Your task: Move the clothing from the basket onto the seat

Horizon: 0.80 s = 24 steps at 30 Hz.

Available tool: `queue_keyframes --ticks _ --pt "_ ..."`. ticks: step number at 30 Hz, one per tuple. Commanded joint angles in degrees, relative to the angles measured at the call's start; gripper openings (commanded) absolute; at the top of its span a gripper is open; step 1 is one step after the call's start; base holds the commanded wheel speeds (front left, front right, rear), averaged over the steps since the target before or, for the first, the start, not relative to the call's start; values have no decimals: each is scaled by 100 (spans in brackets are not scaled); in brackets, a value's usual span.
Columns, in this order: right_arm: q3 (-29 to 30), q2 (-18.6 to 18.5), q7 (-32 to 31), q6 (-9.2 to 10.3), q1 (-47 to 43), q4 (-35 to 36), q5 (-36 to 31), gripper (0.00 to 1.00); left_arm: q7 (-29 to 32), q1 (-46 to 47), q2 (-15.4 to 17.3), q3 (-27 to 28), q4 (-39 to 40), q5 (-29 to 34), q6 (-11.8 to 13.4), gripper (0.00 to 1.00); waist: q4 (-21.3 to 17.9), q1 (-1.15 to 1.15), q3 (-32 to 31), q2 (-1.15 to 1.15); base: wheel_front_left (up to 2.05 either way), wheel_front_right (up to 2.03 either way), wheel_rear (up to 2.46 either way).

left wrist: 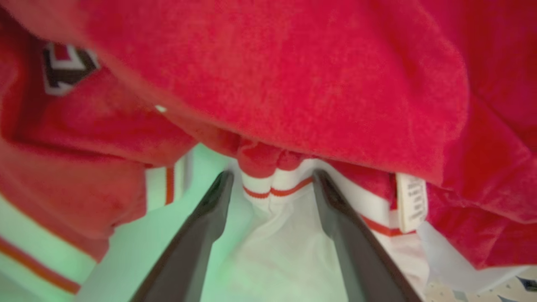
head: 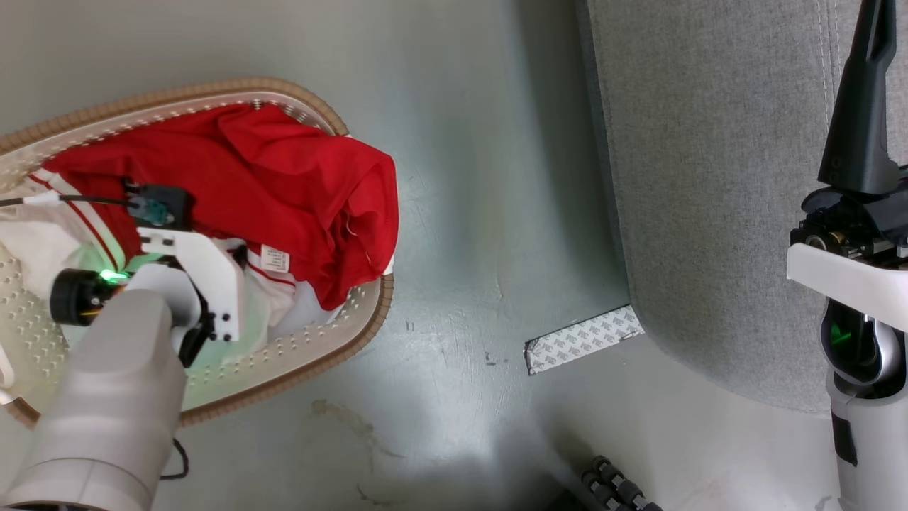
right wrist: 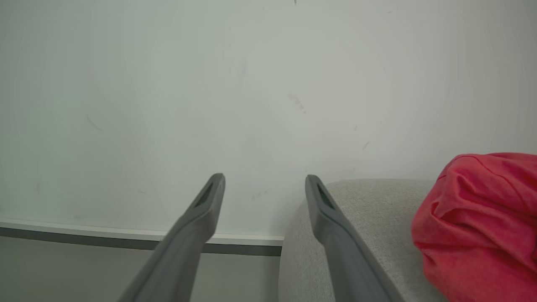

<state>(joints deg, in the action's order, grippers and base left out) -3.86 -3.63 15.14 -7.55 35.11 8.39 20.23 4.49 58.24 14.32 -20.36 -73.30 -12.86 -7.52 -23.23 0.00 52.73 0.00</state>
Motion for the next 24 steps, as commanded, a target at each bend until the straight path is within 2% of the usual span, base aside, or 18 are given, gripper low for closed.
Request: queue_keyframes --ticks 1,2,12,24 --pt "6 20 -2 13 22 -16 18 100 4 -48 8 -43 -12 -117 13 27 -1 0 0 0 0 0 0" --pt "6 27 -2 13 27 -24 18 100 3 -52 4 -90 -4 -126 13 0 -1 0 1 0 0 0 0" --pt "50 7 -2 13 61 -100 -62 100 -262 -126 -65 -484 134 -507 11 0 156 0 -233 0 0 0 0" --pt "121 -278 -2 13 -240 -272 -161 100 -971 -664 -389 -1030 435 -1120 10 0 610 0 -1358 0 0 0 0"
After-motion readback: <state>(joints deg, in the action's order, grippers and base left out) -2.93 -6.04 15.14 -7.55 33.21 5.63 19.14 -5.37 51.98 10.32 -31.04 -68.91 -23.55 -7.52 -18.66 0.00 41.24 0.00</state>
